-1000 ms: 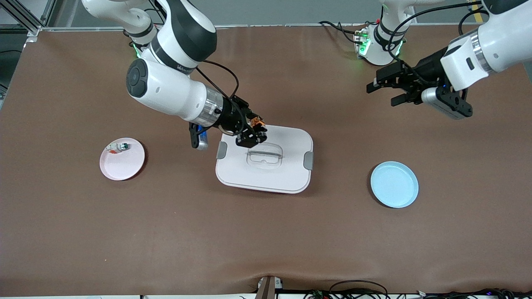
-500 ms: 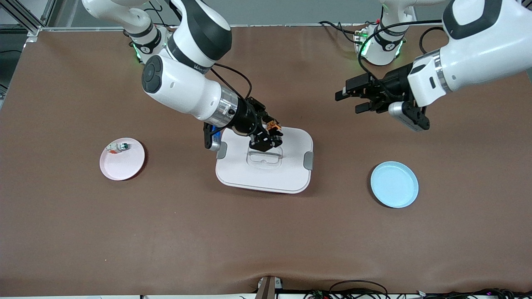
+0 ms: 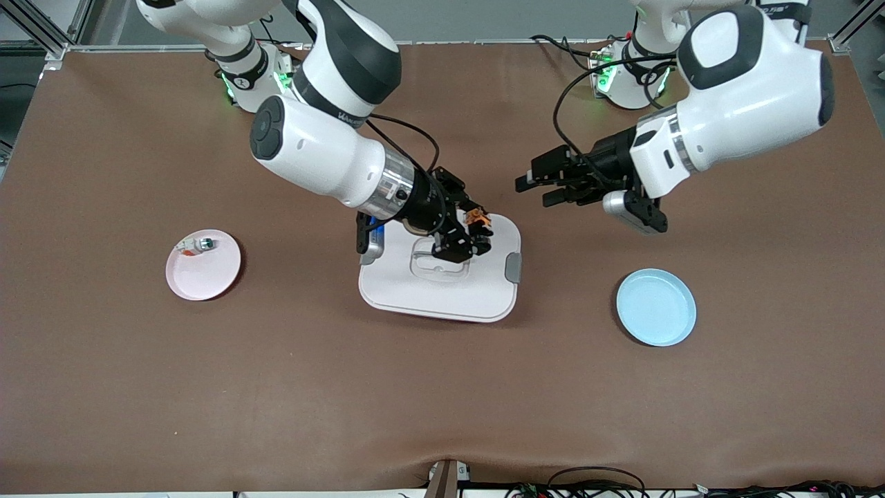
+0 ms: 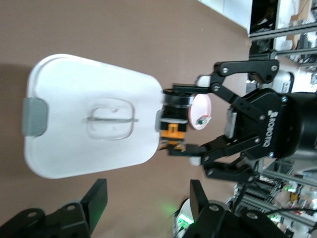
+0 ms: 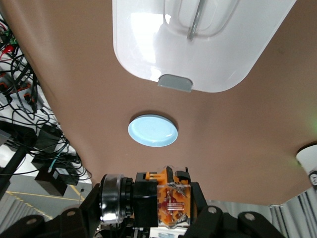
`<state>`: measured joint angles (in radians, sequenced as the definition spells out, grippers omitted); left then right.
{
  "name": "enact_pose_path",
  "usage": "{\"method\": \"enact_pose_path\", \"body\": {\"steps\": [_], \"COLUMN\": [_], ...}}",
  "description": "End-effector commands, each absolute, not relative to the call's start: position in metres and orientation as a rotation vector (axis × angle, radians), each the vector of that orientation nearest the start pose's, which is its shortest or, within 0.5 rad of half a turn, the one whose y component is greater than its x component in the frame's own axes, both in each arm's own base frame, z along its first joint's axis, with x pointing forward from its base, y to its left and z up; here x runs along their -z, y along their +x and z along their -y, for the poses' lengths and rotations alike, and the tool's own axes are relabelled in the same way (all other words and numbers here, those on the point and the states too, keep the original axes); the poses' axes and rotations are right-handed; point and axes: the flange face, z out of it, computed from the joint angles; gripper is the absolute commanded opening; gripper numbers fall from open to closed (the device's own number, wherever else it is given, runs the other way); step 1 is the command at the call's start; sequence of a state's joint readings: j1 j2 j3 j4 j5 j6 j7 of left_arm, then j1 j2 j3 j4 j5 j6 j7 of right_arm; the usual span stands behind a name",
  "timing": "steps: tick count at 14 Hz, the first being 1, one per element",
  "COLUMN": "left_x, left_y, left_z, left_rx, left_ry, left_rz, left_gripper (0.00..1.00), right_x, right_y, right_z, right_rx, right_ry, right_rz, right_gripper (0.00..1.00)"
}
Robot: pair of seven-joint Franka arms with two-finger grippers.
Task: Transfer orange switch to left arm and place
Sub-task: 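Close the left gripper on the switch held by the right gripper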
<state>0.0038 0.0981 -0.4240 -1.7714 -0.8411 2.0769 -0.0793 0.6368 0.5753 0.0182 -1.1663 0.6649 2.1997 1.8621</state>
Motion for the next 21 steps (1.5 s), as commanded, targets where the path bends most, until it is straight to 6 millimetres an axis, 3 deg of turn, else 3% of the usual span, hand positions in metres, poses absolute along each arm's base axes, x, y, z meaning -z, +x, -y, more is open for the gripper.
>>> {"method": "enact_pose_path", "body": {"steps": [1,7,13,18,19,21], "left_x": [-0.535,-0.514,-0.511,-0.508,-0.508,-0.507], "left_y": [0.557,0.566,0.574,0.573,0.574,0.574], "left_z": [0.289,0.299,0.302,0.314,0.313,0.313], "left_rx": [-0.012,-0.041,-0.063,-0.091,-0.095,-0.096], "left_ry": [2.255,2.249,2.236,2.234,2.236,2.238], "left_rz": [-0.079,-0.092,-0.105,-0.106,-0.106,-0.096], "left_gripper": [0.74,0.69,0.64,0.51,0.46,0.26], "right_x": [-0.526,-0.53,-0.536,-0.528,-0.528,-0.529], "right_y": [0.595,0.587,0.589,0.591,0.591,0.589], "right_z": [-0.493,-0.504,-0.503,-0.507,-0.508,-0.51], "right_rx": [-0.603,-0.613,-0.609,-0.608,-0.605,-0.601], "right_ry": [-1.746,-1.739,-1.692,-1.68,-1.678,-1.674], "right_rz": [-1.67,-1.667,-1.685,-1.693,-1.691,-1.684], "right_gripper": [0.0,0.0,0.0,0.0,0.0,0.0]}}
